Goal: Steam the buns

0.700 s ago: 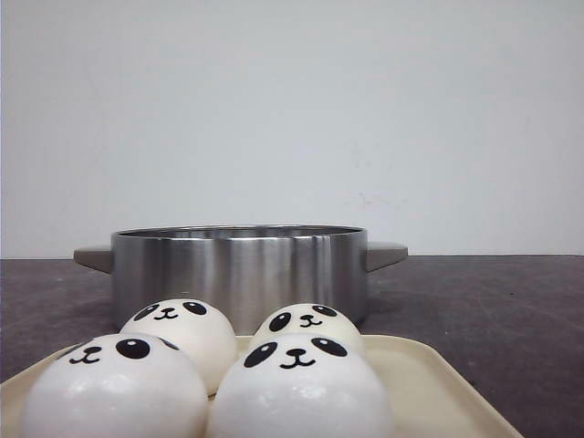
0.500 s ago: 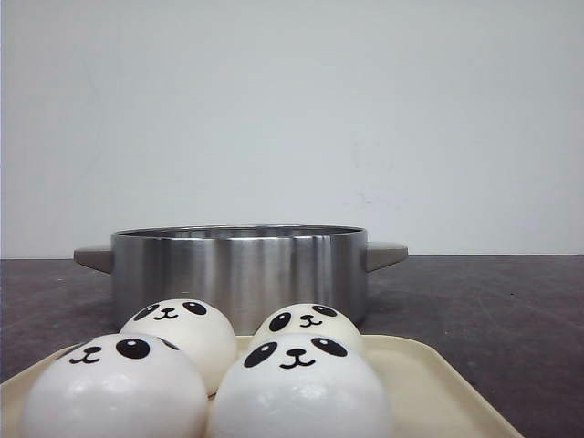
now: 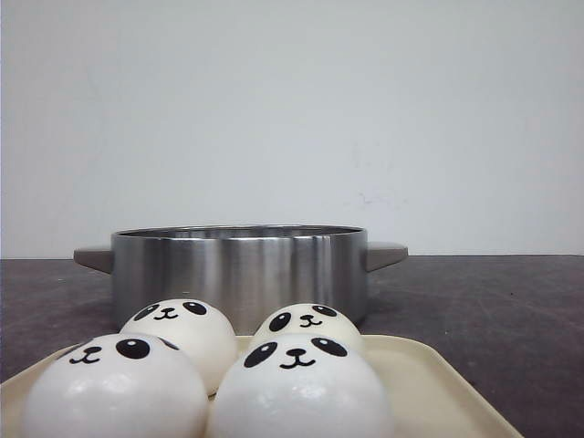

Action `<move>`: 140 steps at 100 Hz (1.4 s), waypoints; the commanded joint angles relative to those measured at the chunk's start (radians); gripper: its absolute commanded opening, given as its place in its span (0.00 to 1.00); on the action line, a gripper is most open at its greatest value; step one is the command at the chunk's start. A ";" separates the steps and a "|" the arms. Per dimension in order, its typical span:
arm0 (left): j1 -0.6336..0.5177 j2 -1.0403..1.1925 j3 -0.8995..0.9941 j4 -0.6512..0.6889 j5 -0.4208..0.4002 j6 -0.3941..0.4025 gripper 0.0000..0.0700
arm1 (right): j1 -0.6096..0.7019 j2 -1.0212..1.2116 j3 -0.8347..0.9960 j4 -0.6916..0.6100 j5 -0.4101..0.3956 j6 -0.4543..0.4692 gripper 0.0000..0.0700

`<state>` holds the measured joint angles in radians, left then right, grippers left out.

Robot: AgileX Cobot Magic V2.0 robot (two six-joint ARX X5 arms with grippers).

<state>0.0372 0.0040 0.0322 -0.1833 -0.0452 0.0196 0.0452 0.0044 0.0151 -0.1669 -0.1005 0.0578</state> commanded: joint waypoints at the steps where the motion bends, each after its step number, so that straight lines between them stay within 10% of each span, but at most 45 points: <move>1: 0.002 0.000 -0.018 -0.004 0.005 0.014 0.00 | 0.000 -0.001 -0.003 0.010 0.002 0.009 0.01; 57: 0.002 0.000 -0.018 0.005 0.005 0.010 0.00 | -0.002 -0.001 -0.003 0.062 0.003 0.016 0.01; 78: 0.002 0.000 -0.015 0.055 0.121 -0.397 0.00 | -0.001 -0.001 -0.002 0.188 -0.035 0.185 0.01; 98: 0.002 0.000 0.004 0.042 0.183 -0.484 0.00 | -0.001 -0.001 0.005 0.247 -0.058 0.389 0.01; 115: 0.002 0.003 0.056 0.037 0.330 -0.570 0.01 | -0.001 0.000 0.082 0.155 -0.277 0.528 0.01; 140: 0.001 0.129 0.389 -0.236 0.409 -0.426 0.01 | -0.002 0.088 0.406 -0.101 -0.326 0.324 0.01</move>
<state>0.0372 0.0902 0.3244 -0.3874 0.3660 -0.5095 0.0448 0.0452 0.3210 -0.2520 -0.4362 0.5014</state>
